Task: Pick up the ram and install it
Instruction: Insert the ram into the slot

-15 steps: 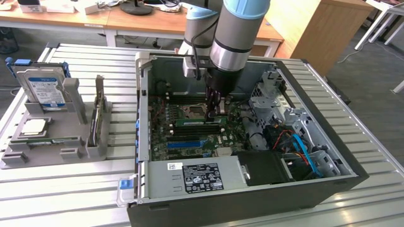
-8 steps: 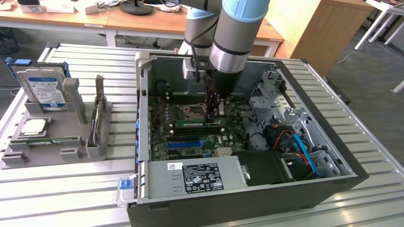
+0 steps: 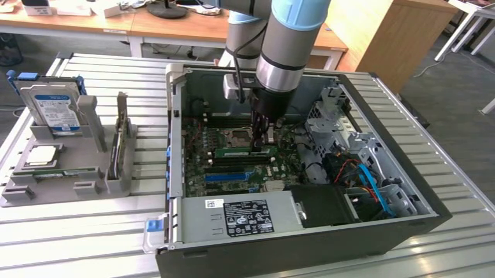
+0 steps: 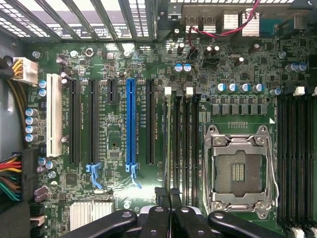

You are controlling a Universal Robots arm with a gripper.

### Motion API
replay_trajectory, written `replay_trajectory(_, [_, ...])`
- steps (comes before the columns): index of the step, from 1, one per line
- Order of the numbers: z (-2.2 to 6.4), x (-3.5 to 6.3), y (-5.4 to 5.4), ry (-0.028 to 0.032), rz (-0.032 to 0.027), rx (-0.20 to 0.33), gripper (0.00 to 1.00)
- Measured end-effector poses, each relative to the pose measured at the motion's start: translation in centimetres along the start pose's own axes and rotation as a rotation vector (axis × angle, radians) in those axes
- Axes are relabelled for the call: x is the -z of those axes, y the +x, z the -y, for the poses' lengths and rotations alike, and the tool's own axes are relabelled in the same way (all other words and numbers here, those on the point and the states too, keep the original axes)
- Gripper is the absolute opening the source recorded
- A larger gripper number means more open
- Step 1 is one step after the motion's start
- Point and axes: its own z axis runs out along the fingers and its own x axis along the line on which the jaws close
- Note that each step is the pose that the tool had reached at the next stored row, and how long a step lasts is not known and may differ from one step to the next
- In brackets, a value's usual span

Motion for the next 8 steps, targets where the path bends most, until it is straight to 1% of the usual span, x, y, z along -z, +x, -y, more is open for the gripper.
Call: replay_trajectory(8, [-0.07,-0.11,0.0,0.0,0.0001,0.0,0.12])
